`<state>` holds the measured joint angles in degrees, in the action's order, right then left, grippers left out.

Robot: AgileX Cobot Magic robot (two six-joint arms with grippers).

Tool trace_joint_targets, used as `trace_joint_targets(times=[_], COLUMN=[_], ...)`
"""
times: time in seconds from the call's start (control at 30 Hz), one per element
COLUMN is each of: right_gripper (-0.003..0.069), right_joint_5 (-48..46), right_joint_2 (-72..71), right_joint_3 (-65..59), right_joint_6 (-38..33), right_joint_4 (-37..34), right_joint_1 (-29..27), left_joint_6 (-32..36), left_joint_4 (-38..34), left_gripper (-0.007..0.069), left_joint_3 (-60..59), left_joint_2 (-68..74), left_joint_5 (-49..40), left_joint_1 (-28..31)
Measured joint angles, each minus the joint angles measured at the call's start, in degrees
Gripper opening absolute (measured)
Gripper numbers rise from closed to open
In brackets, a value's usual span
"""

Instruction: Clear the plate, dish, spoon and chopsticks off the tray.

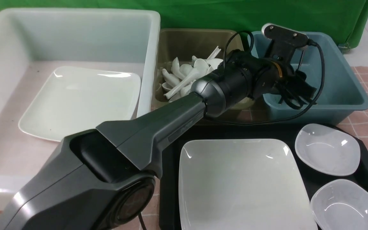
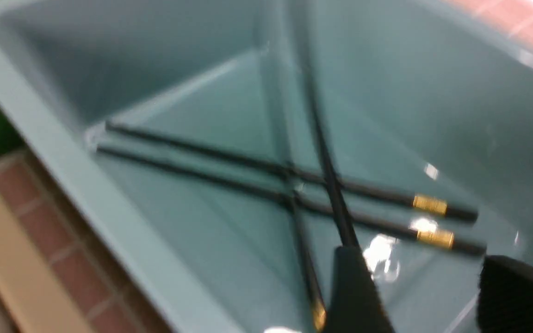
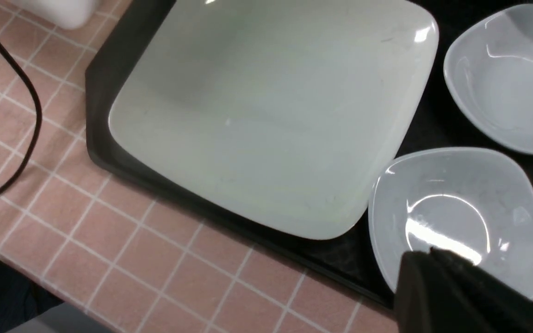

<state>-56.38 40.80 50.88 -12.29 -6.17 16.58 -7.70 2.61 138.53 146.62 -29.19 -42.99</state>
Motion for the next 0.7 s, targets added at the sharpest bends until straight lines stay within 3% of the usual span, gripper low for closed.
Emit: trace_joint_targets(times=[0.07, 0.17, 0.27, 0.3, 0.33, 0.43, 0.5, 0.7], right_gripper=[0.0030, 0.0030, 0.0030, 0.0030, 0.0030, 0.0036, 0.0044, 0.0165], right_joint_5=[0.4, 2.7, 7.1, 7.4, 9.3, 12.1, 12.7, 12.1], right_joint_2=[0.0, 0.0, 0.1, 0.1, 0.6, 2.6, 3.4, 5.8], right_joint_3=[0.0, 0.3, 0.7, 0.7, 1.1, 1.4, 1.7, 3.1], right_joint_6=[0.0, 1.5, 5.3, 5.6, 8.3, 13.6, 15.3, 20.1], right_joint_4=[0.0, 0.8, 5.2, 5.6, 8.9, 15.6, 17.4, 23.2], right_joint_1=[0.0, 0.0, 0.0, 0.0, 0.0, 0.0, 0.0, 0.0], left_joint_6=[0.0, 0.0, 3.2, 3.5, 5.9, 7.7, 8.4, 12.4], left_joint_4=[0.0, -0.1, -0.5, -0.5, -0.7, -1.7, -2.6, -18.0], left_gripper=[0.0420, 0.0384, 0.0205, 0.0190, 0.0095, 0.0009, 0.0000, -0.0010], left_joint_3=[0.0, 0.0, 0.0, 0.0, 0.0, 0.0, -0.6, -11.8], left_joint_2=[-1.3, -4.4, -10.6, -11.0, -13.7, -18.3, -19.8, -24.8], left_joint_5=[-5.2, -13.1, -24.0, -24.7, -29.3, -37.3, -38.8, -40.4], left_joint_1=[0.0, 0.0, 0.0, 0.0, -0.1, -0.1, -0.1, -1.9])
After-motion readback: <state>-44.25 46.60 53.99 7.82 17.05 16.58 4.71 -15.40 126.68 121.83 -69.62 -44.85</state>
